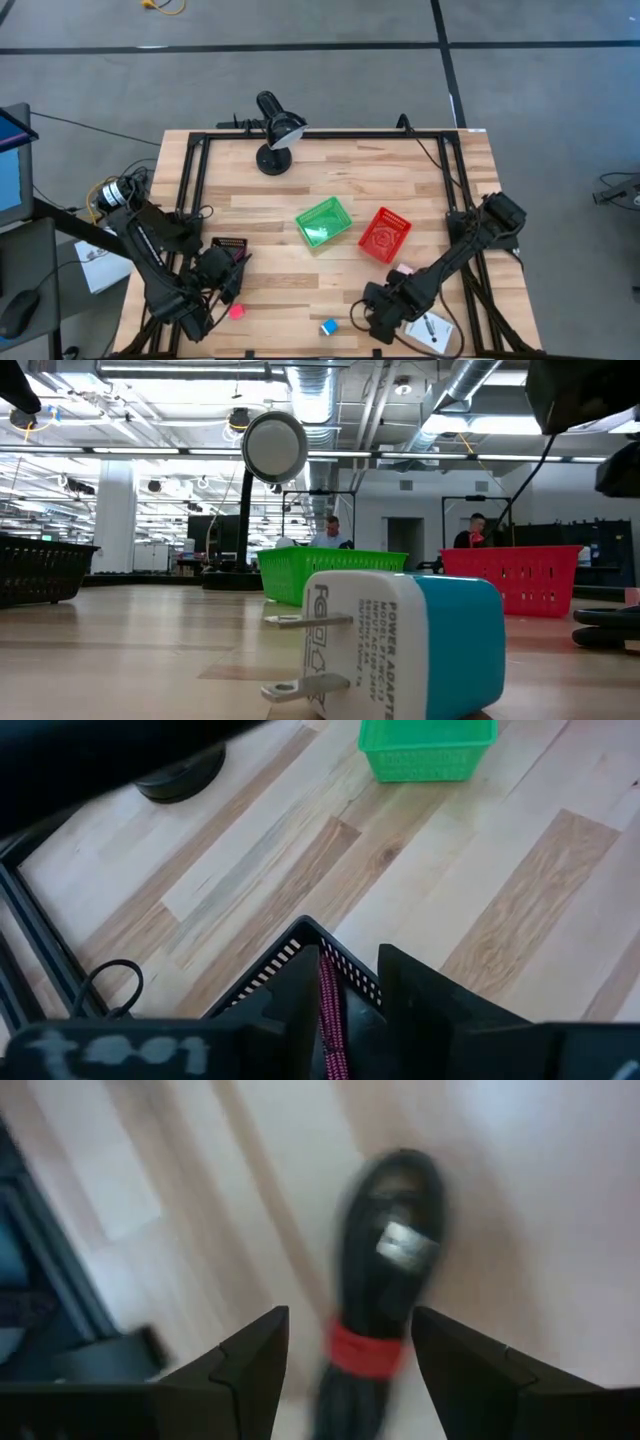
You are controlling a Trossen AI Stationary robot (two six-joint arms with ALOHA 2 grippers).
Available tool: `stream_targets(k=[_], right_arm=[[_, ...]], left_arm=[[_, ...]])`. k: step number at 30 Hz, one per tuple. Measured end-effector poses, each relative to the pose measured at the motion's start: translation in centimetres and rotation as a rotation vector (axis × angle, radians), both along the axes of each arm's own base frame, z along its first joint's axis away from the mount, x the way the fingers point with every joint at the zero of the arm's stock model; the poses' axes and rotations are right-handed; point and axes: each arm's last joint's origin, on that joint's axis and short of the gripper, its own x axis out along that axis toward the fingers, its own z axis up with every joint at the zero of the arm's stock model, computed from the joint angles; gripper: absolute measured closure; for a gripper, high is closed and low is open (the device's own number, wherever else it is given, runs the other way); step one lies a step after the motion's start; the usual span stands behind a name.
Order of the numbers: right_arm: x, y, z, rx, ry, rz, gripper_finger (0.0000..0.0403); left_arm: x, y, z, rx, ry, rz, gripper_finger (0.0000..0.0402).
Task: Pick and place items into bin
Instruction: Put the black charger cable into the black bin
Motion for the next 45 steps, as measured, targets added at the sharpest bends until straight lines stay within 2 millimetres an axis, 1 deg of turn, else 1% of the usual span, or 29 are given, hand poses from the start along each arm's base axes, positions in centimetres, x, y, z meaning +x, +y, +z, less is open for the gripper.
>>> stream_targets(k=[2,4,6,9,13,16,20,26,33,38,40,43,45], right_arm=[[0.3,0.4,-0.5,0.014,-0.02,0.006,0.0197],[1.0,0.9,-1.2,0.042,-0.046,0.01,0.0198],[1.2,0.7,-2.2,0.04,-0.006,0.017,0.0198],[1.5,0.3,-2.9,0.027,0.039,0.012,0.0199],[2.0,-0.2,-2.9,0.028,0.012,0.016,0.02],[2.5,-0.5,-2.8,0.022,-0.027,-0.004,0.0208],[3.0,-1.1,-3.1,0.014,-0.029,-0.027,0.023],[3.2,-1.5,-3.4,-0.019,-0.023,-0.064,0.0269],[4.3,-3.0,-3.2,-0.13,-0.104,-0.093,0.0319],[4.8,-3.6,-3.1,-0.16,-0.119,-0.091,0.0349],[5.1,-3.6,-2.3,-0.177,-0.153,-0.052,0.0355],[5.9,-4.0,-1.2,-0.296,-0.241,-0.038,0.0359],[7.1,-4.7,0.7,-0.351,-0.34,-0.05,0.036]], left_arm=[[0.0,0.0,0.0,0.002,-0.002,-0.001,0.0306],[0.0,0.0,0.0,0.007,-0.012,-0.005,0.0306],[0.1,0.0,0.0,0.012,-0.018,-0.008,0.0306],[0.1,0.0,0.0,0.013,-0.019,-0.009,0.0306],[0.1,0.0,0.0,0.014,-0.018,-0.011,0.0306],[0.1,0.0,0.0,0.014,-0.019,-0.011,0.0306],[0.1,0.0,0.0,0.014,-0.018,-0.011,0.0306],[0.1,0.0,0.0,0.015,-0.018,-0.012,0.0306],[0.1,0.0,0.0,0.015,-0.018,-0.012,0.0306],[0.1,0.0,0.0,0.015,-0.018,-0.012,0.0306],[0.1,0.0,0.0,0.015,-0.018,-0.011,0.0306],[0.1,0.0,0.0,0.017,-0.023,-0.013,0.0306],[0.1,0.0,0.1,0.028,-0.039,-0.02,0.0306]])
